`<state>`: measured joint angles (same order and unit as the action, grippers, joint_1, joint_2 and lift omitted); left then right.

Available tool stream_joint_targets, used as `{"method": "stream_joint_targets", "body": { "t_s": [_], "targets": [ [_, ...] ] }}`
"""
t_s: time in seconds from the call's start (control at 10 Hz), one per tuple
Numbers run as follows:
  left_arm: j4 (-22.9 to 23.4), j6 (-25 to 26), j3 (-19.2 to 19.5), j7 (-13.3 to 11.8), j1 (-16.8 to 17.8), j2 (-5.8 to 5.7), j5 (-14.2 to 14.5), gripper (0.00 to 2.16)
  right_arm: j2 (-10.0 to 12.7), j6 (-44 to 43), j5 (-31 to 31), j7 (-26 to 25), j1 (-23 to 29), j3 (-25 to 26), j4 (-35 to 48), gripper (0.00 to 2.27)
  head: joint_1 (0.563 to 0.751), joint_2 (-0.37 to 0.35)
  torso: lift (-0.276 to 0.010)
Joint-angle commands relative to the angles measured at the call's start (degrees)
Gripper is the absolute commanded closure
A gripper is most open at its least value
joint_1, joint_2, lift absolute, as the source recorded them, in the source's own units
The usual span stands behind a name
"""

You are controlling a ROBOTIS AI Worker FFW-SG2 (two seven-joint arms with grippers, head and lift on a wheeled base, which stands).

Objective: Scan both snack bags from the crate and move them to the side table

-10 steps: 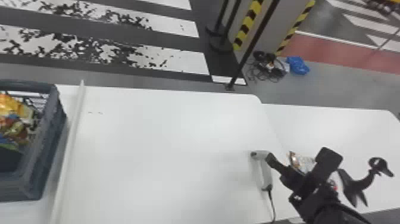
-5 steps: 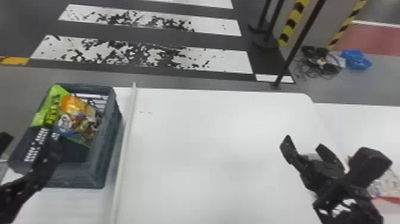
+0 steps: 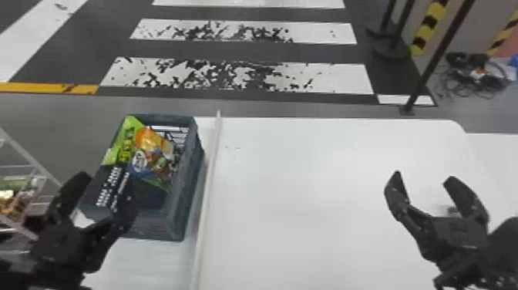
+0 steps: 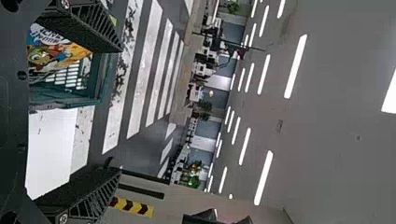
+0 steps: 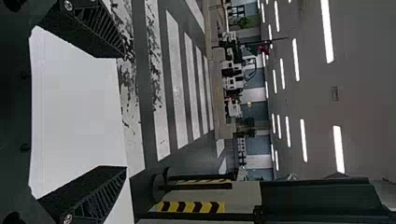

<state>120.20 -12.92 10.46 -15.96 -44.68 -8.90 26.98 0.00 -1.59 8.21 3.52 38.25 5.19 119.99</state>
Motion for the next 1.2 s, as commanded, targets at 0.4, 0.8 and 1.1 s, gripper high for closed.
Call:
{"method": "stream_joint_targets", "body": {
  "t_s": [0.4, 0.8, 1.1],
  "targets": [
    [4.96, 20.97, 2.46, 5.41, 2.14, 0.02, -5.8, 0.07, 0.05, -3.55, -0.83, -0.8, 1.3, -0.09, 0.33, 0.07, 0.695, 0.034, -0.029],
    [7.33, 36.97, 8.18, 5.94, 7.94, 0.02, -2.2, 0.07, 0.05, -4.25, -0.3, -0.36, 1.74, -0.27, 0.42, 0.06, 0.695, 0.078, -0.029],
    [5.57, 41.36, 10.9, 6.99, 12.77, 0.11, 0.18, 0.07, 0.05, -4.42, -0.3, -0.09, 1.83, -0.62, 0.42, 0.06, 0.695, 0.114, -0.029]
  ]
}}
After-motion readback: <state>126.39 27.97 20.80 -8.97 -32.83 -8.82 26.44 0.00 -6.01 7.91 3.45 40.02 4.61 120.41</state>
